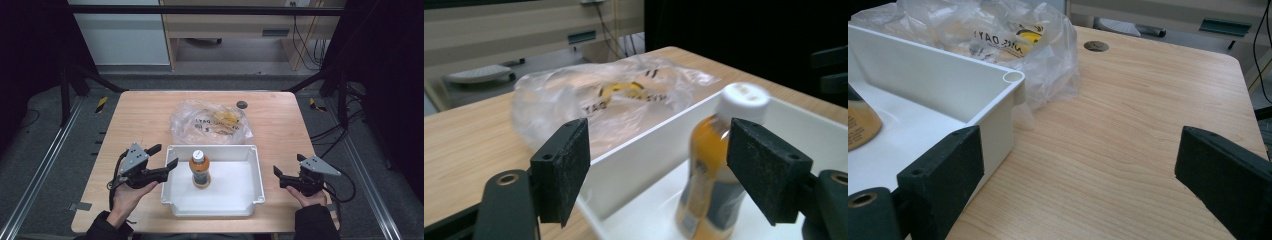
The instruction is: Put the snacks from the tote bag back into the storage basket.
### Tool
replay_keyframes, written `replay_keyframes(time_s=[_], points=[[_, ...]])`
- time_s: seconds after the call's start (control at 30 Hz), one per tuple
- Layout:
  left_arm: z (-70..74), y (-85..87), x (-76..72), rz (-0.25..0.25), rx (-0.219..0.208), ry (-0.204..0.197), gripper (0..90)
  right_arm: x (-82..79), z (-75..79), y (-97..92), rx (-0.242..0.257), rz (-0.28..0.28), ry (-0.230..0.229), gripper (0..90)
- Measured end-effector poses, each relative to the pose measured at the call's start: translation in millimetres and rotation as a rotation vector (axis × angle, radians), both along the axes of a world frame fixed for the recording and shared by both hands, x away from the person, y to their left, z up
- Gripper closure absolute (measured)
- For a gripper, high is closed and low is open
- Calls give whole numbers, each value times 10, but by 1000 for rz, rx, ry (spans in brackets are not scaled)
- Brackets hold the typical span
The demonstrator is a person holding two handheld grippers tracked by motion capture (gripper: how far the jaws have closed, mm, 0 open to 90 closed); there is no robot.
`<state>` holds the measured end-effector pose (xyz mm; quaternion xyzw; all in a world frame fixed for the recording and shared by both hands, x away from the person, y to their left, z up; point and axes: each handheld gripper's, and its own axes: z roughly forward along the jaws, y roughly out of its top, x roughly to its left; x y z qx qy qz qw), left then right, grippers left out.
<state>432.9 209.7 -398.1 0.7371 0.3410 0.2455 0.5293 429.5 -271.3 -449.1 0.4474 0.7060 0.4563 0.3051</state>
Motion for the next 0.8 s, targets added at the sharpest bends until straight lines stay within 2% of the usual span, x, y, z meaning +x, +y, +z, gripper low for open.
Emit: replay_keyframes(time_s=[0.13, 0.3, 0.47, 0.53, 0.8], points=[[-120, 269, 10, 72, 20, 13, 248, 0, -3, -3, -5, -3, 1, 58], [-237, 497, 19, 135, 27, 33, 247, -2, -6, -1, -10, -7, 3, 58], [-338, 633, 1, 161, 46, 42, 240, -6, -7, -5, -12, -10, 2, 58], [-421, 754, -16, 185, 66, 55, 240, -4, -18, -19, -10, -14, 7, 58], [-549, 952, 36, 225, 78, 72, 240, -5, -26, -38, -3, -16, 11, 58]])
